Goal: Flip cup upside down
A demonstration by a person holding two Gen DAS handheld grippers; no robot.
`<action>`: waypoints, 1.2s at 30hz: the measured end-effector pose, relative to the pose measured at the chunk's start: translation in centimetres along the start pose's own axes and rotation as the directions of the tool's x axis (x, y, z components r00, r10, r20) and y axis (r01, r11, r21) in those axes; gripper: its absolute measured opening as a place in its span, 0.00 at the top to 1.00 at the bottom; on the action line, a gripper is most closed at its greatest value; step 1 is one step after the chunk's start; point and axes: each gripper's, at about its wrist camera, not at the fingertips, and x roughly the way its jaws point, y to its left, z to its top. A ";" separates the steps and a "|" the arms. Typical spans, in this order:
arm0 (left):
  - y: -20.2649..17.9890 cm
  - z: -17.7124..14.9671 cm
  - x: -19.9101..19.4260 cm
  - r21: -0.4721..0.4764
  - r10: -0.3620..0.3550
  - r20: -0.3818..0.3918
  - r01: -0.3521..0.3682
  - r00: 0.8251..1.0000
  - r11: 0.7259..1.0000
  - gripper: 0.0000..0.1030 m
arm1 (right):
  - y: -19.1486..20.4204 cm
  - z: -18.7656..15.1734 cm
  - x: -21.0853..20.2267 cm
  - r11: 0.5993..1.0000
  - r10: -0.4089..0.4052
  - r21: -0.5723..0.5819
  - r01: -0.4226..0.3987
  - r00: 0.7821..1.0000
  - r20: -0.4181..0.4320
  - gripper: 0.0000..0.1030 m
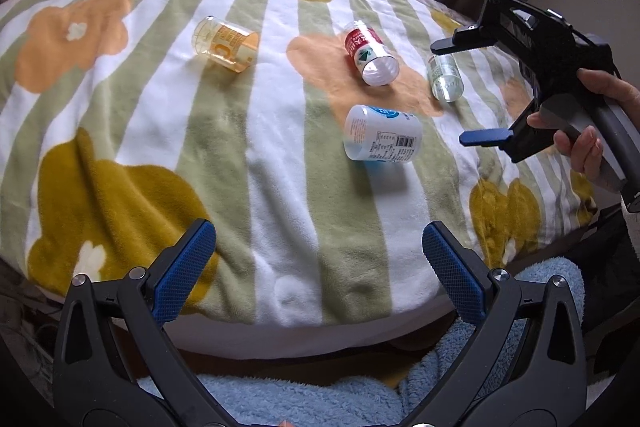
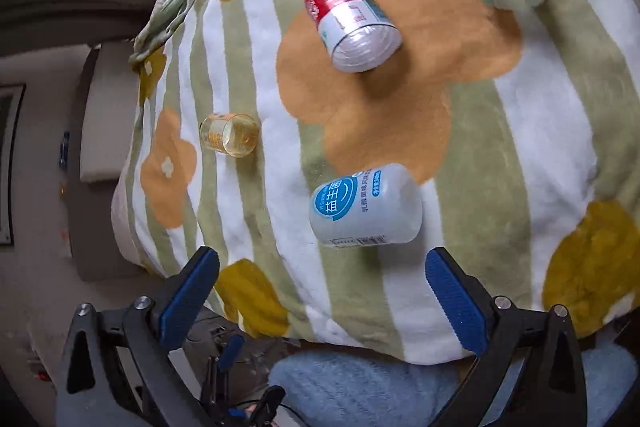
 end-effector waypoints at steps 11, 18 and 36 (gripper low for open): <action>0.6 -0.1 -1.4 0.009 0.027 0.030 -0.028 0.999 1.000 0.00 | -6.1 -1.8 3.2 0.854 0.159 0.477 -0.209 0.977 0.145 0.00; 0.8 0.0 -1.3 0.011 0.024 0.031 -0.025 0.999 1.000 0.00 | -7.5 -1.9 5.1 0.762 0.254 0.549 -0.344 0.938 0.235 0.00; 0.8 0.0 -0.2 0.017 0.015 0.006 -0.015 1.000 1.000 0.00 | -9.0 -1.4 6.9 0.740 0.236 0.561 -0.372 0.924 0.302 0.44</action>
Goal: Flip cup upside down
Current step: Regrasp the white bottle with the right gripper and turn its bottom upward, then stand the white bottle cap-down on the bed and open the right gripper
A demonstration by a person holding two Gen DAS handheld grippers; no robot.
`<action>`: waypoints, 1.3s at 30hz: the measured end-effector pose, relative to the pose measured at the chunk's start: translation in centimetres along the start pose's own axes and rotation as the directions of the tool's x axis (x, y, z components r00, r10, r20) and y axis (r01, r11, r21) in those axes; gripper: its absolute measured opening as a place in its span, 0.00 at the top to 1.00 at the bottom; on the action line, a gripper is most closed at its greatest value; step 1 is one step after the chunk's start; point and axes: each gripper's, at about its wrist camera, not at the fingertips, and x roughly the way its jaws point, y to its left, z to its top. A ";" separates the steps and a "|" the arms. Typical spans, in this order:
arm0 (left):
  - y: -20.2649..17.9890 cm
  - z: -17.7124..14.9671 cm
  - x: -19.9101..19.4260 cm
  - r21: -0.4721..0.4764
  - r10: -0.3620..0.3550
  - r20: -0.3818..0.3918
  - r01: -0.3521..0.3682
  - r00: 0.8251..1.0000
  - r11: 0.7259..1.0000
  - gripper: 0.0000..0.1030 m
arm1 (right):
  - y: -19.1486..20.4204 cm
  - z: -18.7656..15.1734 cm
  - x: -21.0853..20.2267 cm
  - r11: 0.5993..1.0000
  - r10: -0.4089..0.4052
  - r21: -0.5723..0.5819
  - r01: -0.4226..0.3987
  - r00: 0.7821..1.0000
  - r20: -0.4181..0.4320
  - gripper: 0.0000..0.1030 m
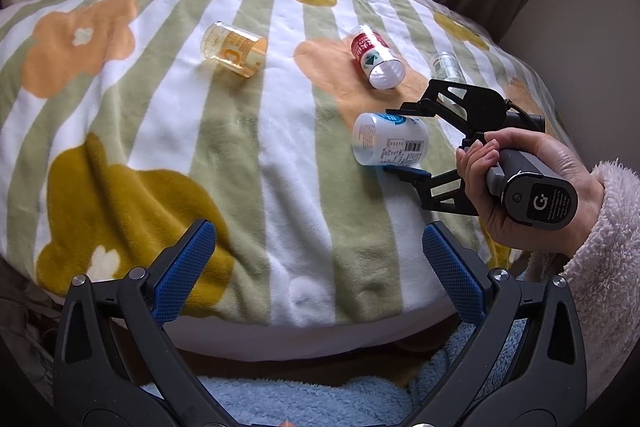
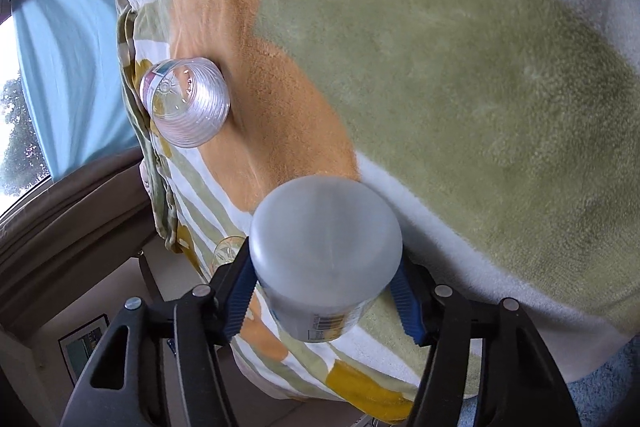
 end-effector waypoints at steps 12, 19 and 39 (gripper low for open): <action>-0.6 0.1 0.8 0.013 0.017 -0.015 -0.017 1.000 1.000 0.00 | 8.7 -4.1 -2.9 0.626 -0.063 -0.752 0.206 0.975 0.215 0.45; -0.7 0.2 2.0 0.018 0.043 -0.042 -0.042 0.998 0.999 0.00 | 8.0 -8.2 -0.7 0.078 0.007 -0.922 0.380 0.924 0.382 0.45; -0.2 0.6 3.6 0.005 0.063 -0.051 -0.063 0.997 0.998 0.00 | 4.7 -9.7 3.1 -0.220 0.040 -0.878 0.426 0.903 0.428 0.11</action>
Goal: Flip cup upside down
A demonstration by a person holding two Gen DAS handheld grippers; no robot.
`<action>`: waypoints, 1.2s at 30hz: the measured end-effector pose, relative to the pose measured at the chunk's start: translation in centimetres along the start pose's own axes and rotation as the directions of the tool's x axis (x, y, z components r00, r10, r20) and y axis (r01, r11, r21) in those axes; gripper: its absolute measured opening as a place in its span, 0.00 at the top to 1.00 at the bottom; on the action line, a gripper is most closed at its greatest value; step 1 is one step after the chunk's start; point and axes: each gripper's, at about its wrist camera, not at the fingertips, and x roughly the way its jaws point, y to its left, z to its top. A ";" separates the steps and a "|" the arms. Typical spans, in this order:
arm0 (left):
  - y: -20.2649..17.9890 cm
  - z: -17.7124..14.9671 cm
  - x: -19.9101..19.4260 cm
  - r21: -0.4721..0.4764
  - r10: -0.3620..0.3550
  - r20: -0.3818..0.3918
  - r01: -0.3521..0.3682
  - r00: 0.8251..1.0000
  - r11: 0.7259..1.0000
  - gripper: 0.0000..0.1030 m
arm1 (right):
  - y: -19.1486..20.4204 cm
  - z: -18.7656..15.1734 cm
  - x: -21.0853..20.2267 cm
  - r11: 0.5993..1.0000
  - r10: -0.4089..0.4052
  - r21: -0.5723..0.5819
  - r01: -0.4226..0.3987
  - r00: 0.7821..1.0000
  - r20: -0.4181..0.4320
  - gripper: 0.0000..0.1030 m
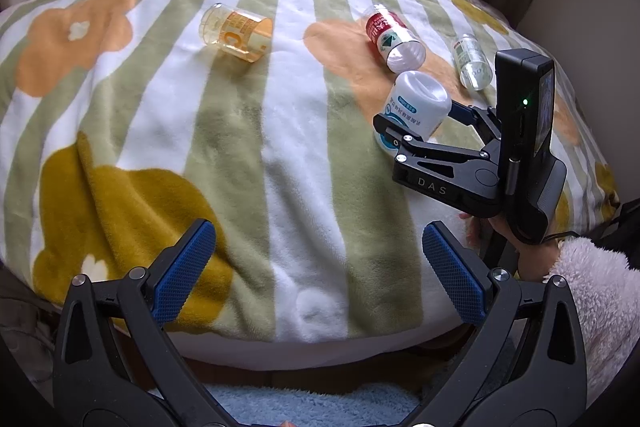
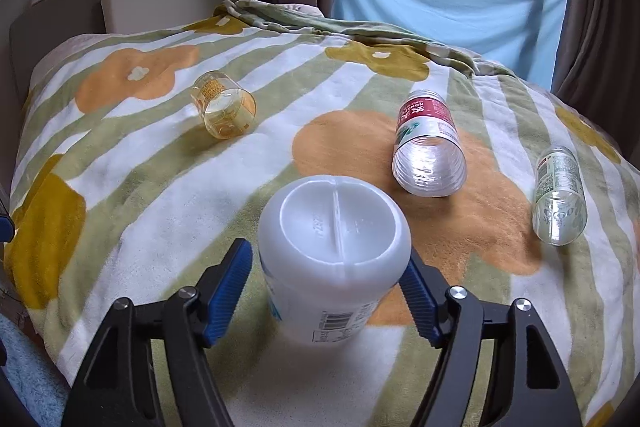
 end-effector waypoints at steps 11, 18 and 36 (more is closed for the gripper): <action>-0.7 0.2 -1.6 0.010 0.009 0.034 -0.009 0.999 1.000 0.00 | -1.0 0.6 -2.0 0.999 0.006 0.047 -0.008 0.999 0.050 0.00; -2.0 1.4 -5.4 0.045 0.045 0.129 -0.051 0.991 0.998 0.00 | -1.2 3.7 -9.4 0.998 -0.013 0.067 0.005 0.992 0.124 0.00; -7.5 4.0 -19.7 0.058 0.103 0.585 -0.169 0.804 0.984 0.00 | -2.0 5.6 -30.6 0.945 -0.300 0.239 0.225 0.887 0.351 0.00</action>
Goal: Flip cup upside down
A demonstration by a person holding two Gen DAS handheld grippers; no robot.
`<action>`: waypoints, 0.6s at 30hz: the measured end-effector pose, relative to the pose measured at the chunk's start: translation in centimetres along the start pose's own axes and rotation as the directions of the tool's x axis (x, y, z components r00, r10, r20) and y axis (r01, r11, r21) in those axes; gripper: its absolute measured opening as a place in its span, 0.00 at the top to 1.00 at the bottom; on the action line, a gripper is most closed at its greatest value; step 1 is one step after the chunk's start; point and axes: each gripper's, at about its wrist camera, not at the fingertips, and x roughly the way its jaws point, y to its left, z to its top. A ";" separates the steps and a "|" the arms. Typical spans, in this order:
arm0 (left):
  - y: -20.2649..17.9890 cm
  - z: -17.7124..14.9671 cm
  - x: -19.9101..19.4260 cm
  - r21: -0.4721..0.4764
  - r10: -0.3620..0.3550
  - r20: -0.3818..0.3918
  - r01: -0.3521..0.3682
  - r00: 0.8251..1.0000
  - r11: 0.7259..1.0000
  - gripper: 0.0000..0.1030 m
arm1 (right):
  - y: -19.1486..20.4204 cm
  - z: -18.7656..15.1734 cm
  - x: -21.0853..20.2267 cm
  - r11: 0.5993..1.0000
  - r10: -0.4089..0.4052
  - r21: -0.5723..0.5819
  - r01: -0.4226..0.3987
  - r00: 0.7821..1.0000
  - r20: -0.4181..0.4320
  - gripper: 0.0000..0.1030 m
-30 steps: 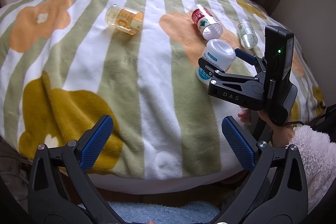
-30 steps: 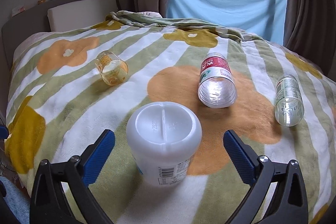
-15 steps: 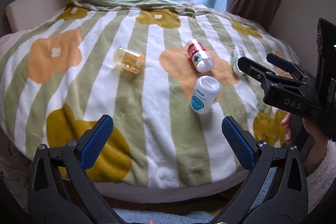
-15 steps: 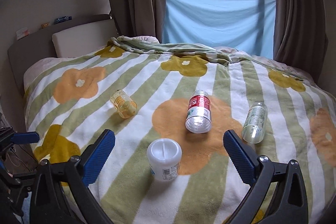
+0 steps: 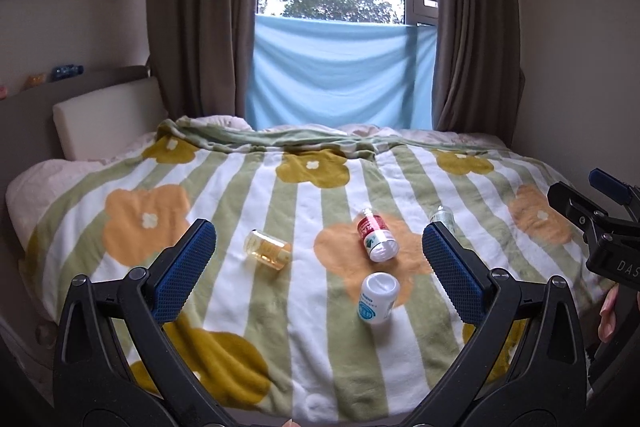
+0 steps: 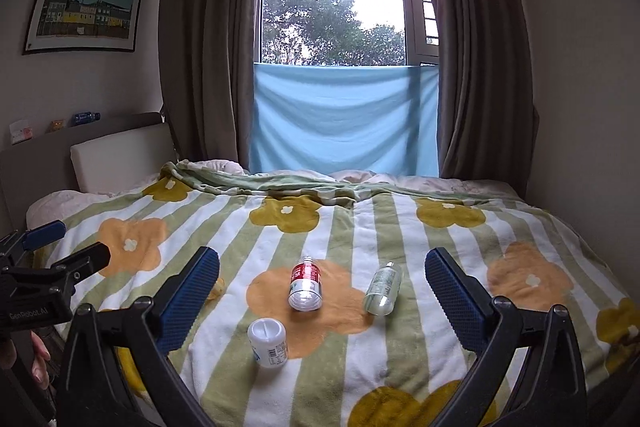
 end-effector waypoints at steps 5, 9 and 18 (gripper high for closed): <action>-0.4 -0.5 -0.9 -0.006 -0.003 0.009 0.003 1.000 1.000 0.00 | -0.7 -0.8 -1.6 0.999 -0.049 0.003 0.049 0.998 0.032 0.00; -0.9 -0.7 -1.3 0.007 -0.001 0.011 0.001 1.000 1.000 0.00 | -1.2 -0.5 -2.3 0.997 -0.070 0.010 0.070 0.996 0.046 0.00; -1.8 -0.8 -1.8 0.023 -0.006 0.028 0.006 1.000 1.000 0.00 | -1.5 -0.3 -2.3 0.997 -0.077 0.015 0.077 0.996 0.040 0.00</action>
